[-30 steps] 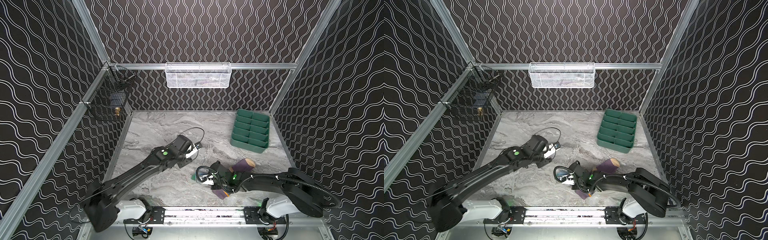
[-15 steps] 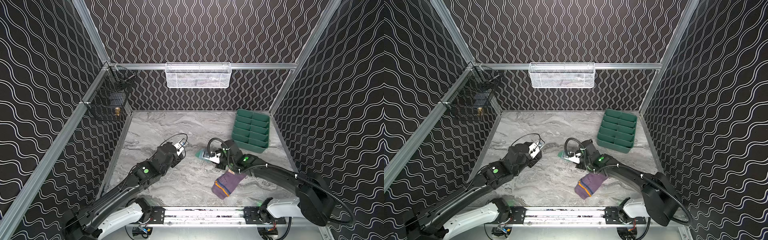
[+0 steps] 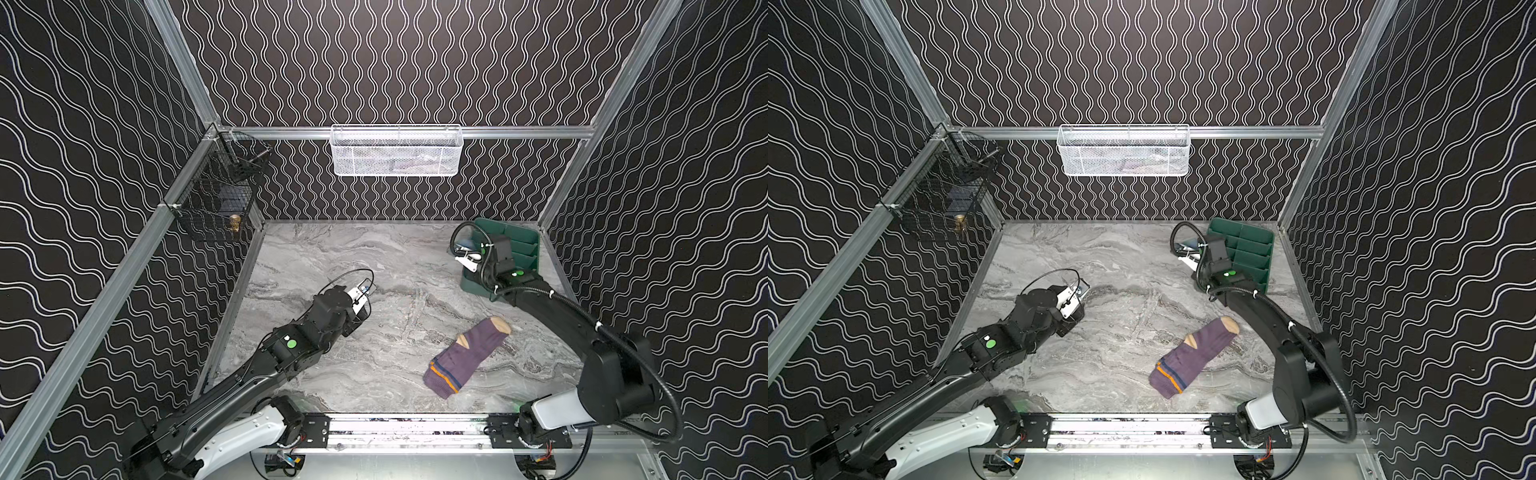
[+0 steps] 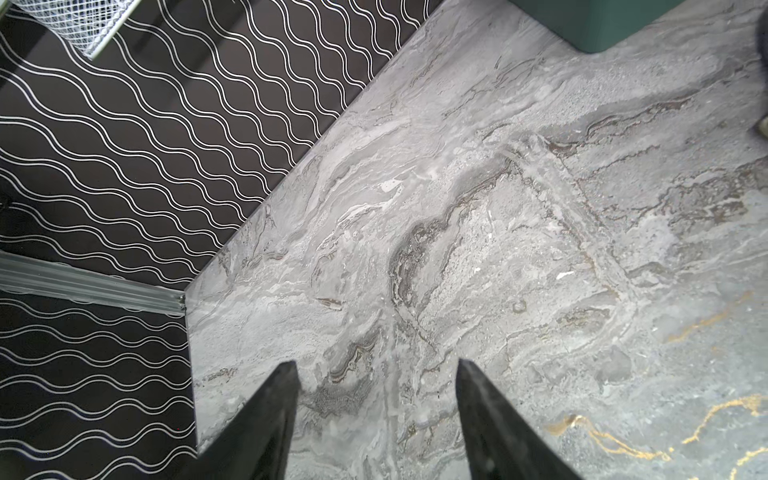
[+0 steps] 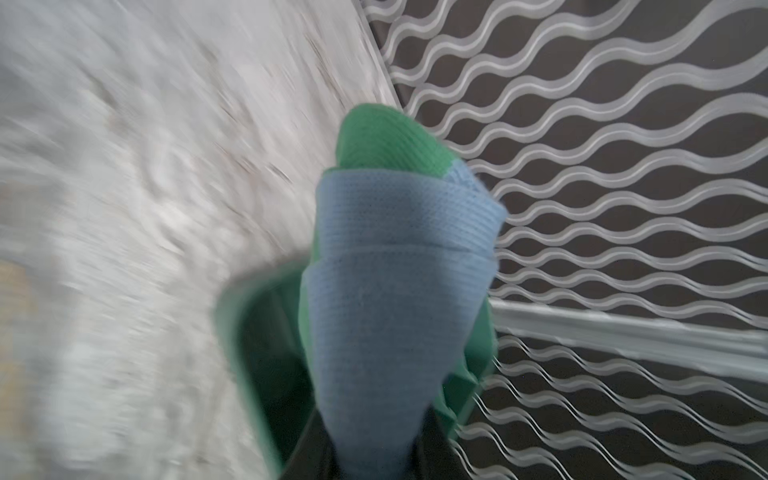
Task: Roll the socks
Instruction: 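Carry the rolled blue sock with the right gripper to the green tray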
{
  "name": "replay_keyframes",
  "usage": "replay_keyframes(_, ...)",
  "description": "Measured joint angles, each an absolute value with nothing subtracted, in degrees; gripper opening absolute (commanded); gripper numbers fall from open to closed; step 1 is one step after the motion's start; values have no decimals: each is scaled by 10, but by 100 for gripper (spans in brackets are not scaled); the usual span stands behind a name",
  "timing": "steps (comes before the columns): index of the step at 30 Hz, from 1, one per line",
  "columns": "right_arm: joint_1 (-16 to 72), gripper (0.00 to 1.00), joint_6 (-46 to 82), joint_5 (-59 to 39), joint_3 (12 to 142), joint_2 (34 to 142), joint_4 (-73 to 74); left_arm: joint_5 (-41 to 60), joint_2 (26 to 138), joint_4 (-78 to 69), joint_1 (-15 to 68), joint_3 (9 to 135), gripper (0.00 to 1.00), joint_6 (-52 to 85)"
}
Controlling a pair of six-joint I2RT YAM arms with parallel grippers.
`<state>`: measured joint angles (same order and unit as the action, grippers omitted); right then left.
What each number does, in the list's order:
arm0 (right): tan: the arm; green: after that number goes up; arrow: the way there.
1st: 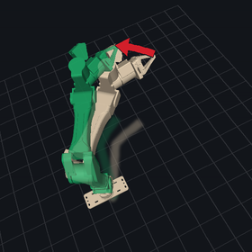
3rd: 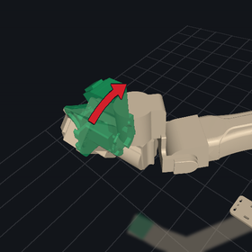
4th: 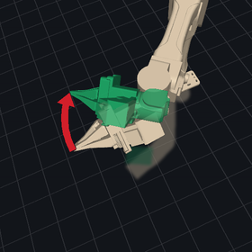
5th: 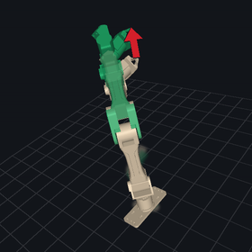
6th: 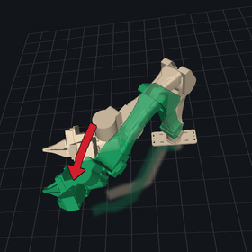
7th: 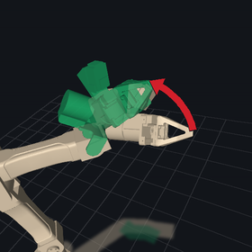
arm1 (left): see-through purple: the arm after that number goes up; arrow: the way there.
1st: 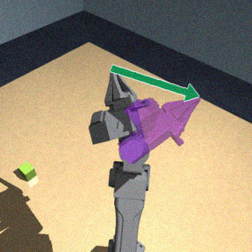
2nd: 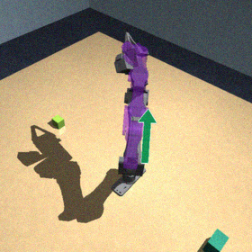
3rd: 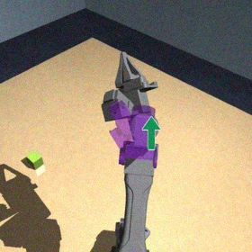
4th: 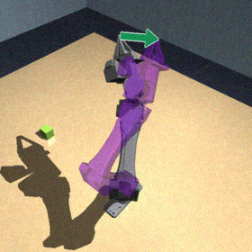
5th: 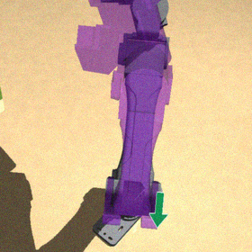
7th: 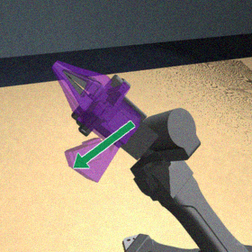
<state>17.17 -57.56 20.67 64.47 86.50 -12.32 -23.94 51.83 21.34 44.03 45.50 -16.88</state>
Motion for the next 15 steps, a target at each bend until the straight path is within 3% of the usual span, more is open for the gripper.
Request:
replay_keyframes(7, 134, 0, -654, 294, 665, 919, -120, -227, 527, 207, 440, 454, 65, -167)
replay_keyframes(15, 116, 0, -695, 323, 647, 976, -104, -216, 526, 205, 440, 454, 66, -165)
